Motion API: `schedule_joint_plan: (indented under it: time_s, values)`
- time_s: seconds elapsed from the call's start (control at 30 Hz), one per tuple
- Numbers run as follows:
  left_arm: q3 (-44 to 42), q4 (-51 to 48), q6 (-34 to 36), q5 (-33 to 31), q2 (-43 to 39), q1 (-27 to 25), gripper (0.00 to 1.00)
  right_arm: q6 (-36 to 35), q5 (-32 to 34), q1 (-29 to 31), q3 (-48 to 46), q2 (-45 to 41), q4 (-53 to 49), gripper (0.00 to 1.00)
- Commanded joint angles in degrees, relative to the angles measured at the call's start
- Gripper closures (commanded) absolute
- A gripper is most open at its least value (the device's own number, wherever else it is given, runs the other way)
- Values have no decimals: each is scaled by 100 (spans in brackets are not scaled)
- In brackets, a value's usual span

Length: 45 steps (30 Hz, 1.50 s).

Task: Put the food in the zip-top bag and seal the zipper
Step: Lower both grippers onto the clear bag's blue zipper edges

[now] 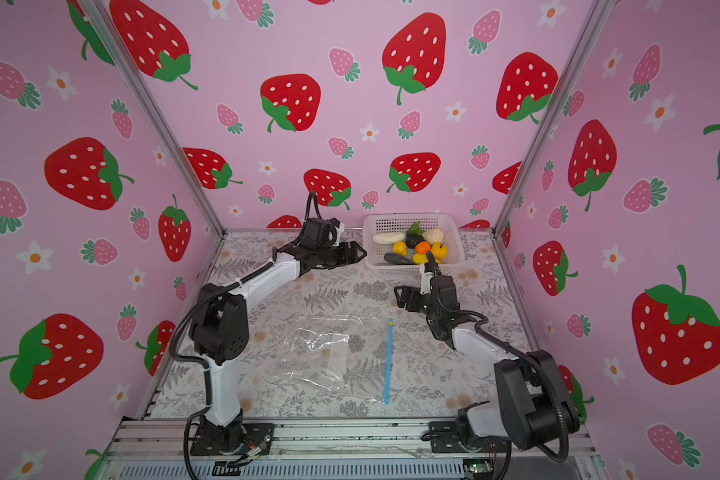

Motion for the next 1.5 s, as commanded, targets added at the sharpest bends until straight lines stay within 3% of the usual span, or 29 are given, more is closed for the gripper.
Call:
schedule_joint_plan:
  time_s: [0.0,0.23,0.47,0.87,1.47]
  values:
    - [-1038,-193,108,-74,-882,-218,15,213,-612,-3,-300,-312,-1042,25]
    - [-2814,-402,87,212,-2081,-963,24,600,-1395,142,-871,-987,-1512,37]
    - [-4018,-152,-197,312,-2544,-982,27,655,-1486,289,-1291,-1491,-1775,45]
    - [-4786,279,-651,403,-2628,-795,29,1012,-1534,877,-1780,-1387,-1372,54]
    - [-5347,805,-1013,315,-2507,-777,32,1523,-2271,1015,-2330,-710,-29,68]
